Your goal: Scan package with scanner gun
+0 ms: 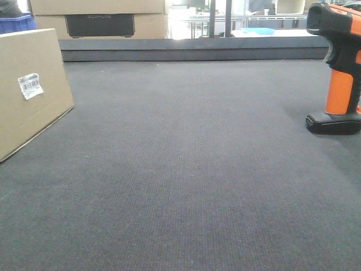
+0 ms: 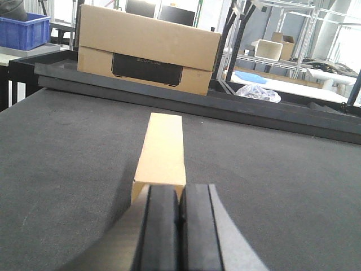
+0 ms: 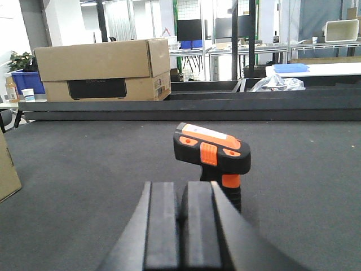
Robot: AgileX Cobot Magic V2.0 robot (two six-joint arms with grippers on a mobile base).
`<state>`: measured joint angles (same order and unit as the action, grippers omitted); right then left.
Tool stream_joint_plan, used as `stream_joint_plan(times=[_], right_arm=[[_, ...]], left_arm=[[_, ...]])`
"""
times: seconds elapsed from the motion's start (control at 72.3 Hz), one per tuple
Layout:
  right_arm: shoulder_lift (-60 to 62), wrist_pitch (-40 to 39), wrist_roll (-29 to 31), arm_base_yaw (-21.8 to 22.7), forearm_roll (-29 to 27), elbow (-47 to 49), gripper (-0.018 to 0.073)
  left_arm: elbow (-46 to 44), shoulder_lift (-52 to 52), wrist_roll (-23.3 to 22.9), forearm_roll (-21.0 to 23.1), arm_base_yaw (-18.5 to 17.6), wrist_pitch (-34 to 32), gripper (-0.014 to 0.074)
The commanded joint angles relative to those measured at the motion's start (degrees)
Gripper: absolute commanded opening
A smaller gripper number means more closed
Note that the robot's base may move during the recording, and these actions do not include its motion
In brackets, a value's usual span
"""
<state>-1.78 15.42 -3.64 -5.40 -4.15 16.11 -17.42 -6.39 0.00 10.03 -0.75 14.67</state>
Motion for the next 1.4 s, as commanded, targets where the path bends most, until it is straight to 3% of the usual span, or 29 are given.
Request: stream_joint_plan(times=[0.0,0.443,0.539,0.802,1.383], right_arm=[[0.40,-0.59,0.04,0.06,0.51,0.38,-0.0169],[1.27,-1.83,0.04,0.57,2.13,-2.03,-0.0169],[1.78,-5.70,1.34,2.67,4.15,-7.34,-0.0169],[1.78,-14.14,6.86,8.41,0.33,-16.11,-0.0169],[1.78,-12.50,6.76,8.86,-0.04,-16.11,-0.0169]], left_arm=[[0.18,0.33,0.00,-0.23,-0.26,-0.64,-0.0111],[0.18,0.33,0.00,-0.23,-0.26,-0.64,-0.0111],[0.18,0.33,0.00,-0.23,-0.26,-0.64,-0.0111],[0.18,0.31,0.00,-0.23,-0.26,-0.77,-0.0111],[0.18,0.31,0.00,-0.23,-0.26,-0.77,-0.0111]])
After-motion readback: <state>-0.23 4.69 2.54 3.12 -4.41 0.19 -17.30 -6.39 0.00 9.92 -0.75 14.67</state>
